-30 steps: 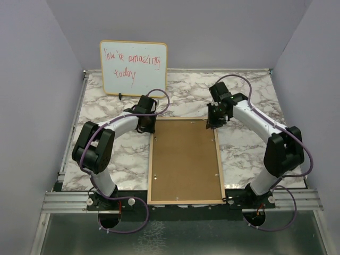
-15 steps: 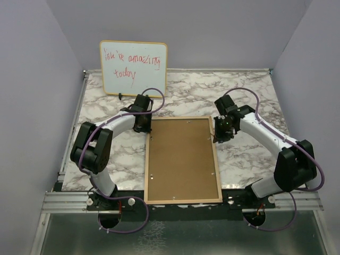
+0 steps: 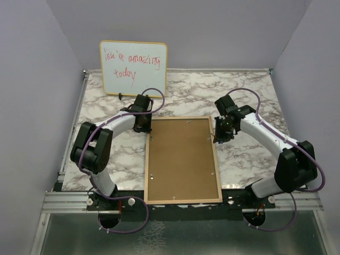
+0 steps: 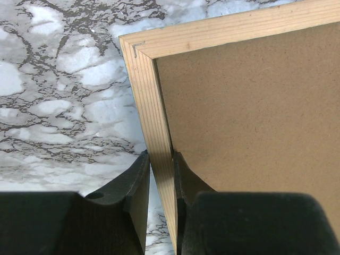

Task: Take the photo out of the frame
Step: Release the photo frame item from the photo frame.

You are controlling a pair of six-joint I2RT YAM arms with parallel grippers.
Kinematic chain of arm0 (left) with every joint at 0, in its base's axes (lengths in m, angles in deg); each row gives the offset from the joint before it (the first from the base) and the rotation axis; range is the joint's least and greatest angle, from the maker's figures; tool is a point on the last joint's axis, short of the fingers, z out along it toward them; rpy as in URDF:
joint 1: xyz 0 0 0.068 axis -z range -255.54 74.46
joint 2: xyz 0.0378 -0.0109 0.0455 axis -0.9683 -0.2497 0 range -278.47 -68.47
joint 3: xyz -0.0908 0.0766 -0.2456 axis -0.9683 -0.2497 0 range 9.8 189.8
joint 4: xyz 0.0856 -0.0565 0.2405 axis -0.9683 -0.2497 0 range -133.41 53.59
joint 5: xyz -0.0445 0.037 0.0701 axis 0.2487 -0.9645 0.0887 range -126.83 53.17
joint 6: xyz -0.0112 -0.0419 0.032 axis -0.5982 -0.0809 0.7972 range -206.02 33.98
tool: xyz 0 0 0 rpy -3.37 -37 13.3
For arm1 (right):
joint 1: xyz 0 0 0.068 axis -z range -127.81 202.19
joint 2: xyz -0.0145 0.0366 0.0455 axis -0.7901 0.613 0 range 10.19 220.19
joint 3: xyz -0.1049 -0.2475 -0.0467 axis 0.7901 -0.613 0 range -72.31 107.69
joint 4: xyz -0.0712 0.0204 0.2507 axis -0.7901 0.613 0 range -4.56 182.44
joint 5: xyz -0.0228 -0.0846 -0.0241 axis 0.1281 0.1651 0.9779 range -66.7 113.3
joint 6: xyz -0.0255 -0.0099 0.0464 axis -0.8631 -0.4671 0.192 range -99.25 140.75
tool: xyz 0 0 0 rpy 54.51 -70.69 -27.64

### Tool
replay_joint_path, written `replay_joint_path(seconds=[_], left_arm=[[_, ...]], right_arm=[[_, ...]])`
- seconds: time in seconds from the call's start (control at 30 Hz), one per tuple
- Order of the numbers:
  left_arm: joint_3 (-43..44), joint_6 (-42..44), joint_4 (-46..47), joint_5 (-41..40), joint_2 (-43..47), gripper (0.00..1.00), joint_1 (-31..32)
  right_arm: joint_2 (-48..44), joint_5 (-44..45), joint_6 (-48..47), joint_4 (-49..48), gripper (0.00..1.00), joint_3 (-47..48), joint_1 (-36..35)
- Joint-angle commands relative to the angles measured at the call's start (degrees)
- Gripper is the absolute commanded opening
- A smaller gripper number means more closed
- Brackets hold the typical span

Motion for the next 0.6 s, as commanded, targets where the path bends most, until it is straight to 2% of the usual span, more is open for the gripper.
replay_joint_path(seconds=[0.0,0.17,0.57], left_arm=[[-0.53,0.44,-1.98,-2.0,1.19,0.0,-0.39],[-0.52,0.44,-1.98,-2.04,1.18,0.0,-0.32],[-0.52,0.1,-1.98,-2.65,1.09,0.0,-0.42]], right_arm=[[-0.58,5.2,2.75,4.43,0.01,0.75,-0.43],[0.1,1.54,1.41,2.46,0.01,-0.16,-0.59],[-0.86,-0.23,3.19,1.51,0.01,2.16,-3.14]])
